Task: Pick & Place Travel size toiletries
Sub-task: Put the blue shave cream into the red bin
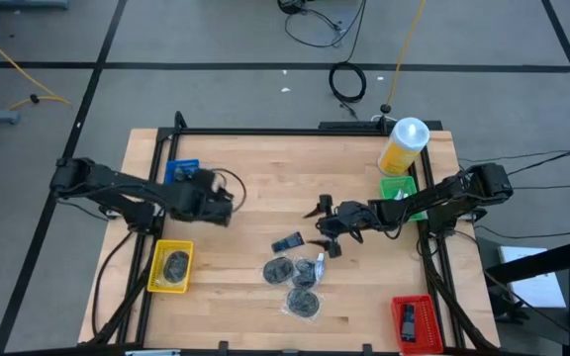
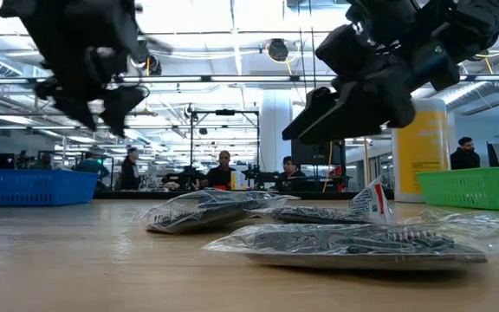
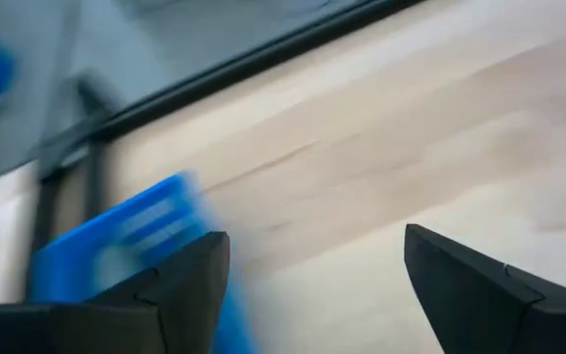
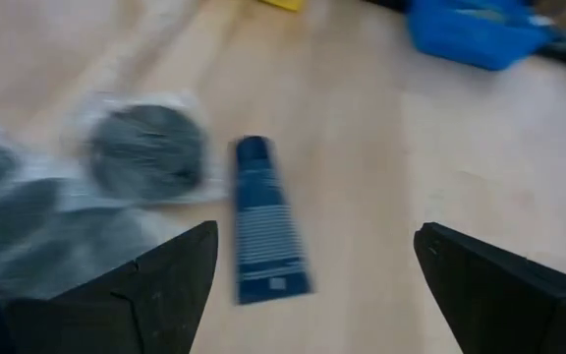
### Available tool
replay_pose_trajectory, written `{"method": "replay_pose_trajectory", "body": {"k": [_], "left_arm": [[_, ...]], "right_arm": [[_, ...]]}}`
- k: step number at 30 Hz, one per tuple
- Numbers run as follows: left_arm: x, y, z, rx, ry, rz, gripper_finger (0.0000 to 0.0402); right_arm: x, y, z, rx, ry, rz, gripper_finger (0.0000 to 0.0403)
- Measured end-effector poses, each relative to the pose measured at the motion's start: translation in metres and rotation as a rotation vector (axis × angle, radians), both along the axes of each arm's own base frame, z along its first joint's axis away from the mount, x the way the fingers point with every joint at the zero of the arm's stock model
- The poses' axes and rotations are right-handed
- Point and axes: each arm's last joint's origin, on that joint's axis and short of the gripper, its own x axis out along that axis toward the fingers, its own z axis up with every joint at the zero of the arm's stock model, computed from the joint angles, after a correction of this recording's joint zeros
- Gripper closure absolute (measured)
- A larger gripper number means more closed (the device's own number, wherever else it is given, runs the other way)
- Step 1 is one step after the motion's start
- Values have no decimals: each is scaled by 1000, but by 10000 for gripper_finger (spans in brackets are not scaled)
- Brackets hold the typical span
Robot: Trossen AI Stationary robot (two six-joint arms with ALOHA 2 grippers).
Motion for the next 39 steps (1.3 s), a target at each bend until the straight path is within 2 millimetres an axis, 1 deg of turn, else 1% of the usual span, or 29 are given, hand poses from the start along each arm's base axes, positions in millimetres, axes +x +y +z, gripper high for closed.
{"method": "replay_pose_trajectory", "body": {"k": [6,10,13,17,21,23,26,29,32,34,39], "left_arm": [[46,-39,5,96,-209,-358,117],[72,-63,6,160,-306,-539,123],[87,-75,1,182,-360,-613,123],[101,-83,-16,174,-395,-639,120],[109,-87,-34,128,-413,-650,119],[112,-88,-43,118,-413,-643,119],[114,-89,-51,105,-415,-628,119],[112,-88,-54,100,-393,-615,119],[111,-88,-56,101,-364,-615,119],[108,-89,-57,103,-350,-610,119],[100,-93,-63,90,-314,-564,119]], "right_arm": [[-1,8,0,59,11,77,69],[-3,14,-1,62,-26,103,69],[-8,16,-4,64,-71,116,69],[-17,15,-9,104,-132,123,69],[-18,14,-16,119,-136,114,69],[-15,15,-21,125,-142,114,69],[-7,16,-33,126,-123,111,69],[8,16,-42,133,-126,101,69],[23,12,-53,165,-89,74,69],[34,11,-61,187,-71,91,69],[49,10,-76,180,-41,90,69]]}}
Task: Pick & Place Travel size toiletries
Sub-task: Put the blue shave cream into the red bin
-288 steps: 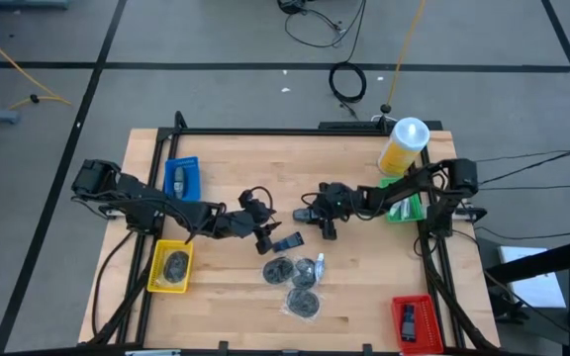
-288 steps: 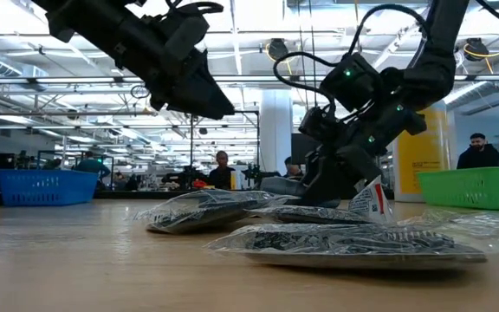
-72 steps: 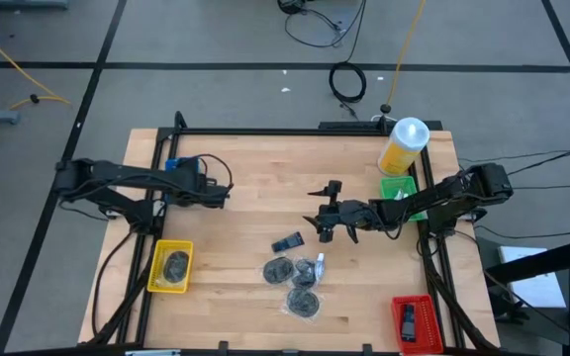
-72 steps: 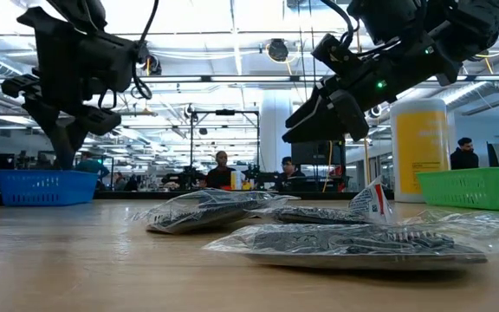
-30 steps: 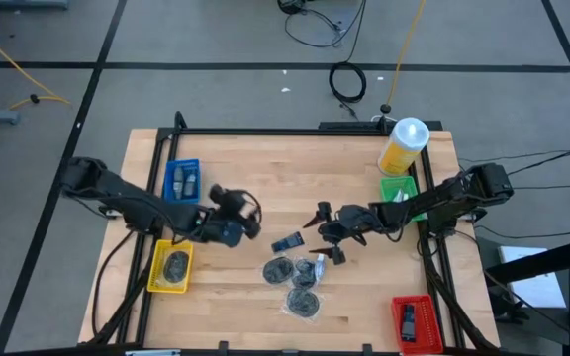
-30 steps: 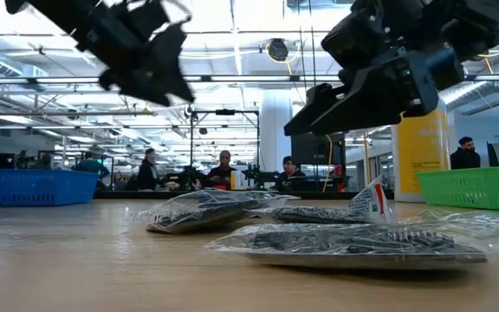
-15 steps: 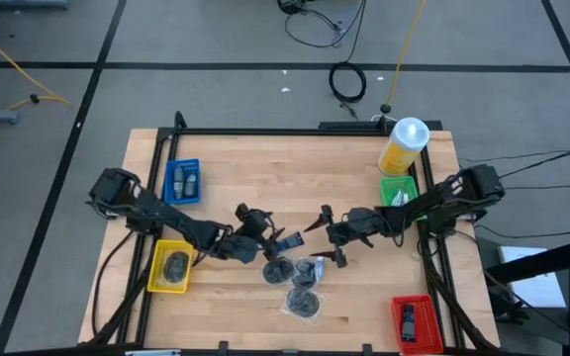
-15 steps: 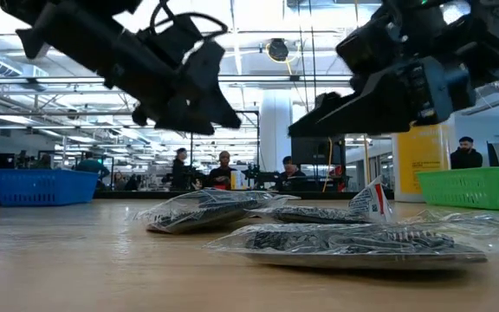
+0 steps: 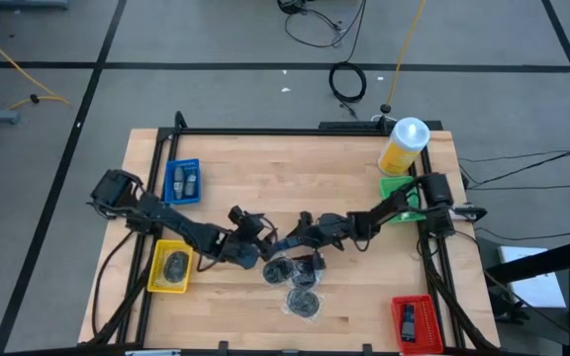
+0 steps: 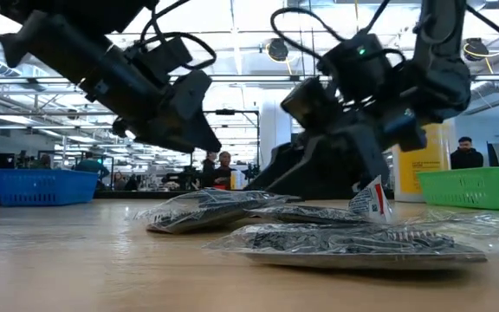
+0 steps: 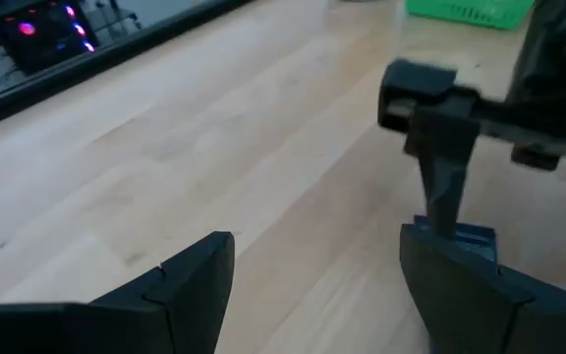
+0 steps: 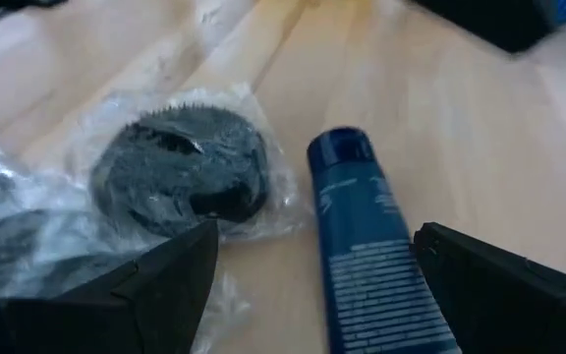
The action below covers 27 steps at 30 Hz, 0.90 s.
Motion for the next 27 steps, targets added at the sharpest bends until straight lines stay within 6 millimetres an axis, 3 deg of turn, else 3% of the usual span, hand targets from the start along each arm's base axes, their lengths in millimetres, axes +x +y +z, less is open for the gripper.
{"method": "replay_pose_trajectory", "body": {"k": [8,12,20,27], "left_arm": [[-17,-17,-6,2,-13,76,119],[-25,-24,-8,-2,-33,103,119],[-30,-26,-10,-3,-32,126,119],[-27,-23,-10,-54,-13,108,119]], "right_arm": [[20,-12,-10,-15,-6,-2,72],[27,-16,-15,6,11,27,94],[23,-23,-14,4,102,2,192],[17,-19,6,-42,171,-56,287]]}}
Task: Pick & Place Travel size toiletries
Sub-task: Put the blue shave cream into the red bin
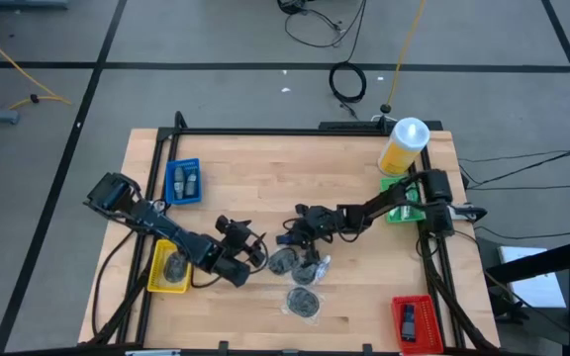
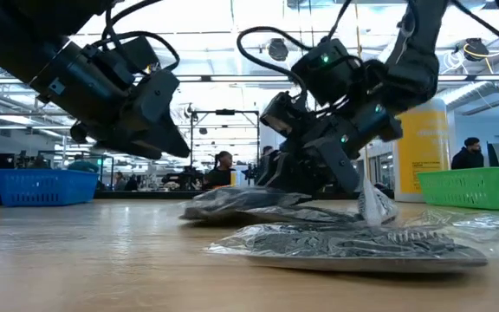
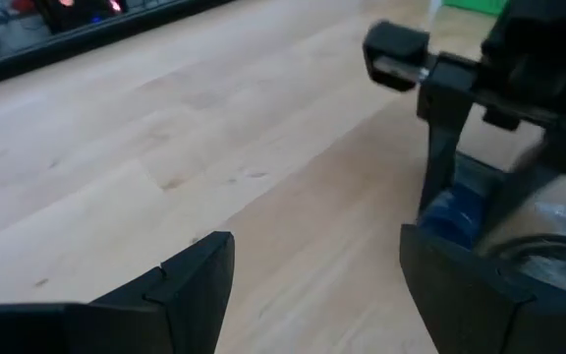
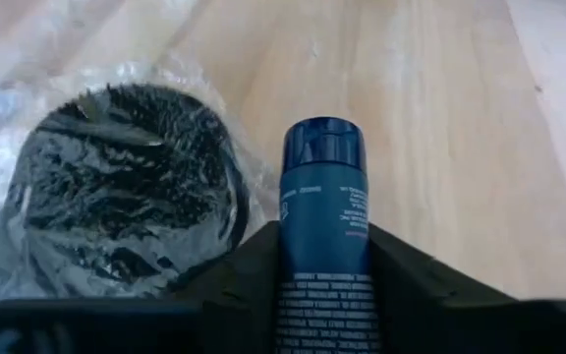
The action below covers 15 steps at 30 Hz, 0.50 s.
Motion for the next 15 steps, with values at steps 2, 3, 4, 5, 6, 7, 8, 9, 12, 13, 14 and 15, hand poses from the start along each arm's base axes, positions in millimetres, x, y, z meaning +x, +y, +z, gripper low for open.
{"method": "replay_pose_trajectory", "body": {"k": [2,3,4,5,6,7,8,9,12,13,14,15], "left_arm": [[3,0,1,0,2,-23,119],[4,-1,2,6,6,-41,119],[5,-2,3,9,8,-59,119],[6,-2,4,15,14,-78,119],[7,-3,4,23,18,-94,119],[8,-3,5,31,24,-107,119],[9,-2,5,37,31,-119,119],[10,-2,5,41,38,-129,119],[11,2,5,55,55,-132,119],[12,3,5,56,57,-130,119],[12,4,5,59,60,-128,119],[12,5,5,61,63,-126,119]], "right_arm": [[-5,2,9,-21,36,-18,307],[-7,4,13,-35,48,-31,315],[-10,6,19,-53,68,-47,321],[-14,8,26,-70,92,-63,326],[-18,11,34,-88,102,-84,330],[-23,15,44,-101,112,-99,332],[-29,19,53,-115,132,-111,334],[-36,23,61,-122,157,-117,336],[-65,38,86,-107,250,-108,338],[-76,44,95,-92,282,-97,338],[-87,49,101,-72,327,-76,338],[-99,55,106,-39,376,-43,338]]}}
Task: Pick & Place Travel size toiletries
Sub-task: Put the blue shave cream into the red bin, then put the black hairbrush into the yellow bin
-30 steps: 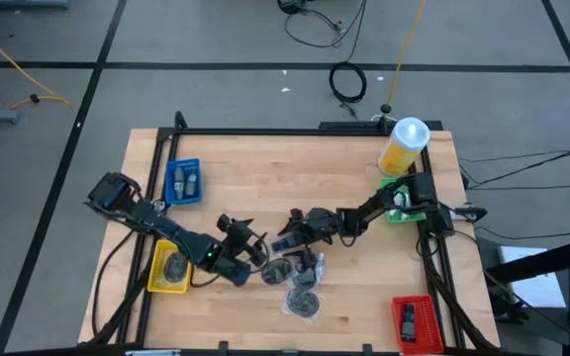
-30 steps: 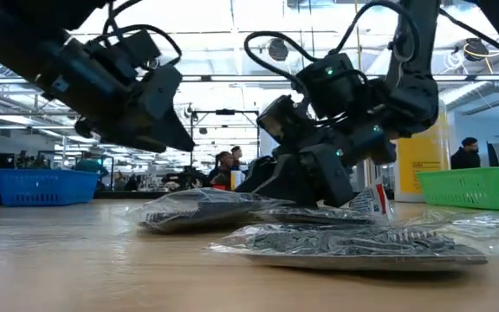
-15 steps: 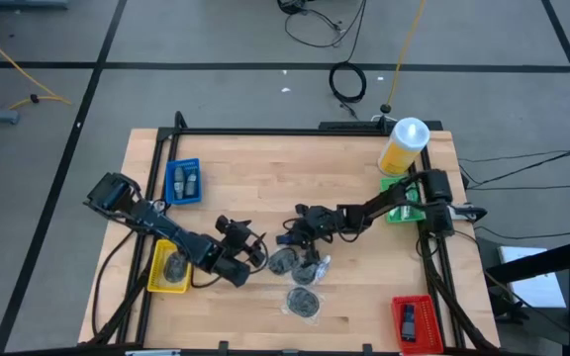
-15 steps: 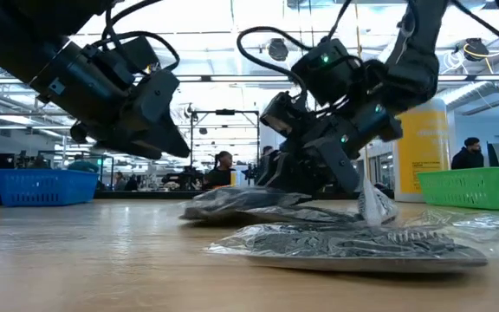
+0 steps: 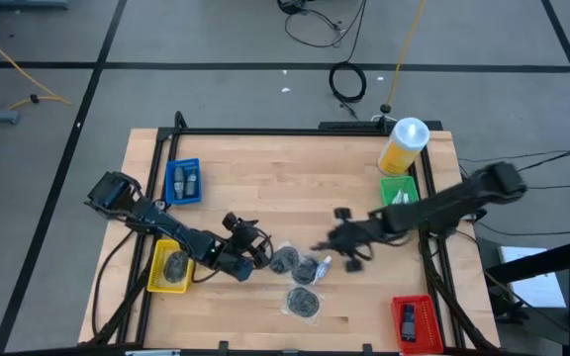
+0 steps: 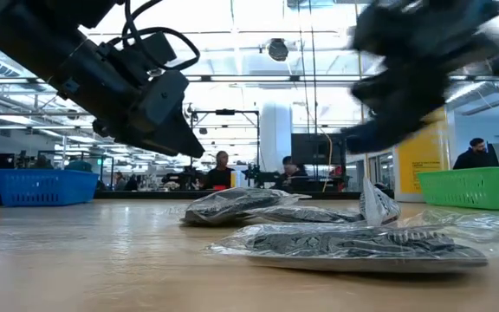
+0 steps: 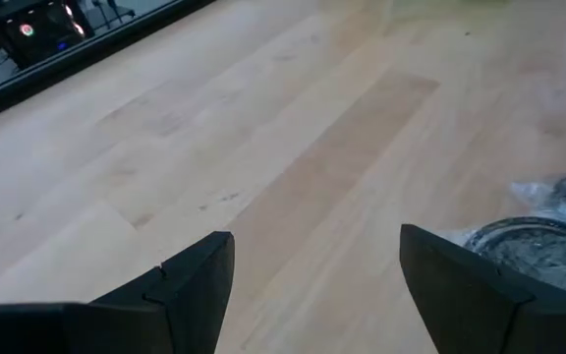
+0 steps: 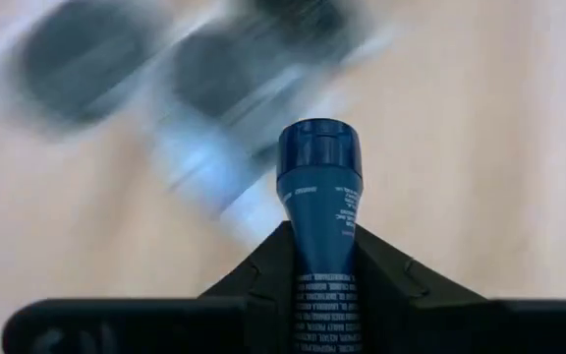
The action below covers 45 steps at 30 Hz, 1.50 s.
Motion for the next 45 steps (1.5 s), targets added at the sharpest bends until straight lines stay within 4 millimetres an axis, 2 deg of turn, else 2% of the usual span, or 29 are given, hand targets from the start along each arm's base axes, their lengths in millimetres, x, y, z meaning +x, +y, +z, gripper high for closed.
{"method": "replay_pose_trajectory", "body": {"k": [4,10,13,17,22,26,31,37,41,45], "left_arm": [[2,4,0,17,14,1,119],[5,12,0,27,22,22,119],[6,16,0,31,26,32,119],[8,22,0,31,27,51,119],[9,25,0,24,29,58,119],[9,26,0,13,32,53,119],[9,26,0,12,33,52,119],[9,25,0,11,33,50,119],[9,25,0,9,33,49,119],[9,25,0,9,33,49,119]], "right_arm": [[-38,24,17,214,168,97,339],[-75,68,26,476,388,191,339],[-92,87,26,553,520,187,339],[-113,106,27,626,702,92,339],[-130,127,22,621,788,107,340],[-132,135,9,582,874,172,340],[-125,140,-11,522,908,234,338],[-116,140,-27,480,932,260,298],[-109,129,-26,479,936,225,252],[-98,112,-10,548,880,139,217]]}}
